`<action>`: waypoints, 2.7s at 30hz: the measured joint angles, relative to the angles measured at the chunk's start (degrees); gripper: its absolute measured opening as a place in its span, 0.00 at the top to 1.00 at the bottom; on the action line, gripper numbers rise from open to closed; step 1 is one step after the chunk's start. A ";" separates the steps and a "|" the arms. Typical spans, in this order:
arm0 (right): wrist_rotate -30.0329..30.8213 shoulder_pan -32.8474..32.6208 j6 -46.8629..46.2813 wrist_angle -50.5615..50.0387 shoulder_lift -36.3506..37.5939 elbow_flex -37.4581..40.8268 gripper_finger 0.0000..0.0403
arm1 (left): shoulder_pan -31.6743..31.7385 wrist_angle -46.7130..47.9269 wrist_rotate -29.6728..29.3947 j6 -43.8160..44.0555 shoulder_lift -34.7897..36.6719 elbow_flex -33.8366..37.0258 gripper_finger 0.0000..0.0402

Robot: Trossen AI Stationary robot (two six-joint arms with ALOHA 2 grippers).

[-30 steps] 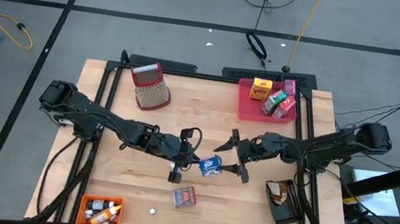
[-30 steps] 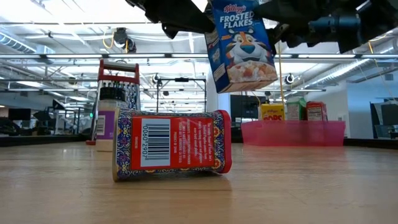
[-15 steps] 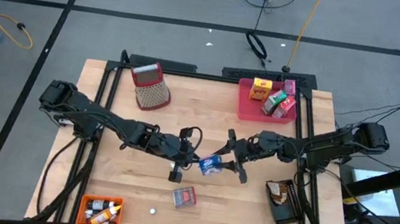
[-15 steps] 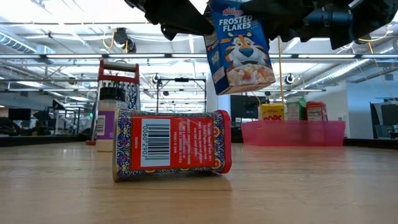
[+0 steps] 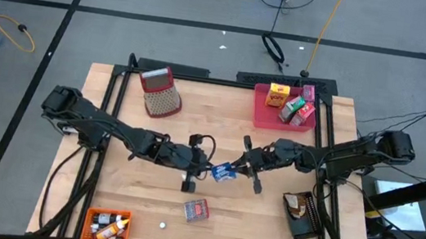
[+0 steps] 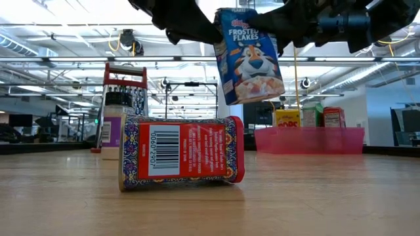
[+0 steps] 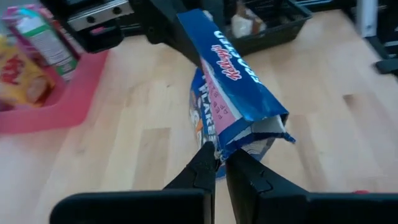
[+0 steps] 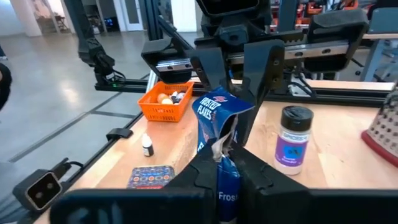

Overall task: Pick & Place Kitchen Items
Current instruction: Put the blue cereal box into the pink bin

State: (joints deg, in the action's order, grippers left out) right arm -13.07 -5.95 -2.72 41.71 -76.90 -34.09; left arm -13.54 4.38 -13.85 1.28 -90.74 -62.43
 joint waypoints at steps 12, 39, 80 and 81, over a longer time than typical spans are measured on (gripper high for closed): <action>5.85 1.84 3.30 -10.14 9.06 0.10 0.99 | 0.53 15.43 -13.06 7.30 5.23 0.05 0.95; 54.02 19.14 7.87 4.74 18.93 15.19 0.99 | -1.33 18.93 -9.84 18.77 6.47 0.04 0.95; 45.82 31.78 1.90 31.02 -3.68 21.86 0.75 | -1.14 16.35 -10.73 16.89 6.45 0.02 0.95; 45.93 31.78 1.90 31.32 -3.68 21.86 0.73 | -1.11 16.35 -10.73 16.89 6.45 0.02 0.95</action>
State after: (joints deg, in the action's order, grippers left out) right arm 32.86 25.82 -0.82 73.02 -80.58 -12.23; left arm -14.66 20.73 -24.58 18.17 -84.29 -62.41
